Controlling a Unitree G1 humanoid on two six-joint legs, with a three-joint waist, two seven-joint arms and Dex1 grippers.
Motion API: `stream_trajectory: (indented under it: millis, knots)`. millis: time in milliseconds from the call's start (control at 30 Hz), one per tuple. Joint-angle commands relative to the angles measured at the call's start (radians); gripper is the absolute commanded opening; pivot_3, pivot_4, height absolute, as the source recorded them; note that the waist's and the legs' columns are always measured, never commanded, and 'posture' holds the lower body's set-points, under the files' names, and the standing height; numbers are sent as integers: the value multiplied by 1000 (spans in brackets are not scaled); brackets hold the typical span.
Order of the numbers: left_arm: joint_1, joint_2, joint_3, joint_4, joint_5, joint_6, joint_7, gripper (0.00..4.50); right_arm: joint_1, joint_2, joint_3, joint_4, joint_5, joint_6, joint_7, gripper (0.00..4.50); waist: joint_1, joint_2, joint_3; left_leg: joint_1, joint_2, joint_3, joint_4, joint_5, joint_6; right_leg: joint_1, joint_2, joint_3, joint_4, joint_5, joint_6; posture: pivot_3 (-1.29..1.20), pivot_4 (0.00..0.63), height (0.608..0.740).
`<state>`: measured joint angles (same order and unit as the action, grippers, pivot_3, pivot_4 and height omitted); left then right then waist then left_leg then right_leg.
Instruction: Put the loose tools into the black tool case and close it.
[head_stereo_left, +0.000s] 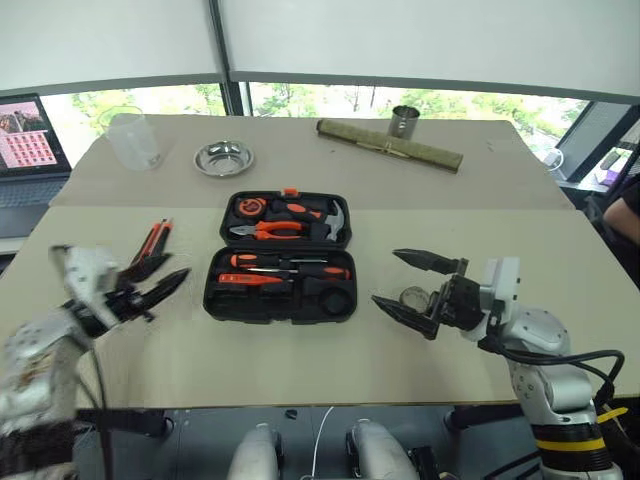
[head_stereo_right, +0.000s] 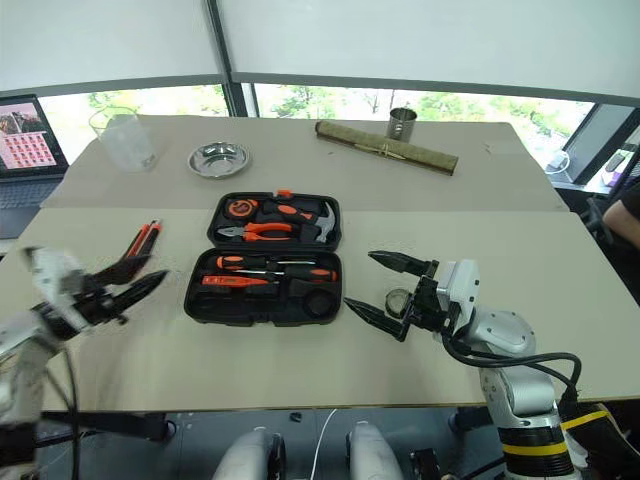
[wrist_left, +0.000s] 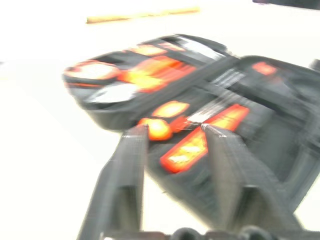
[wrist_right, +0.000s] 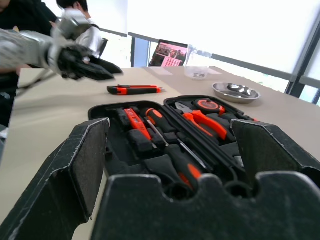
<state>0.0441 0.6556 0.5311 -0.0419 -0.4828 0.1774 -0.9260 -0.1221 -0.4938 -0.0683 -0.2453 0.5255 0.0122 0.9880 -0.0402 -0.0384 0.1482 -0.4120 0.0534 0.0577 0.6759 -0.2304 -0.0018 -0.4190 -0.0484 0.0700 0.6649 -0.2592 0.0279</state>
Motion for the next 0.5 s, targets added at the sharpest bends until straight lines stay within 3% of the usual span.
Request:
stream_trajectory:
  millis: [33,100,200,300,400,500]
  knots:
    - [224,-81,196,-133,-40,21,118,3737,16,-4,-35,14,4,-75,38,4500,-1,0,0,0,-1,0,0,0,0,0,-1,0,0,0,0,0,150,740]
    - [352,-136,284,-157,-63,29,154,4435,26,-6,-43,43,23,-82,65,4500,-2,-2,0,1,-1,1,-1,0,0,0,-4,-1,-1,0,0,0,150,740]
    - [446,-194,371,-110,-86,18,206,4472,21,-1,-52,71,65,-110,130,4500,4,-5,1,2,-3,2,-1,0,0,1,-6,-1,-1,0,1,0,150,740]
    - [446,-238,402,-119,-138,21,260,4472,11,20,-47,59,69,-132,135,4500,21,-5,1,7,-4,4,-1,0,1,6,-7,-3,-2,-2,1,0,150,740]
    - [372,-203,329,-172,-155,103,314,4472,6,46,-8,10,65,-123,121,4500,36,-5,1,9,-3,5,-1,0,1,7,-7,-5,-5,-6,-1,0,150,740]
    - [231,-81,221,-175,-100,223,396,4472,-20,76,15,-14,42,-118,84,4500,45,-6,0,10,-3,5,0,0,1,13,-7,-7,-5,-3,0,0,150,740]
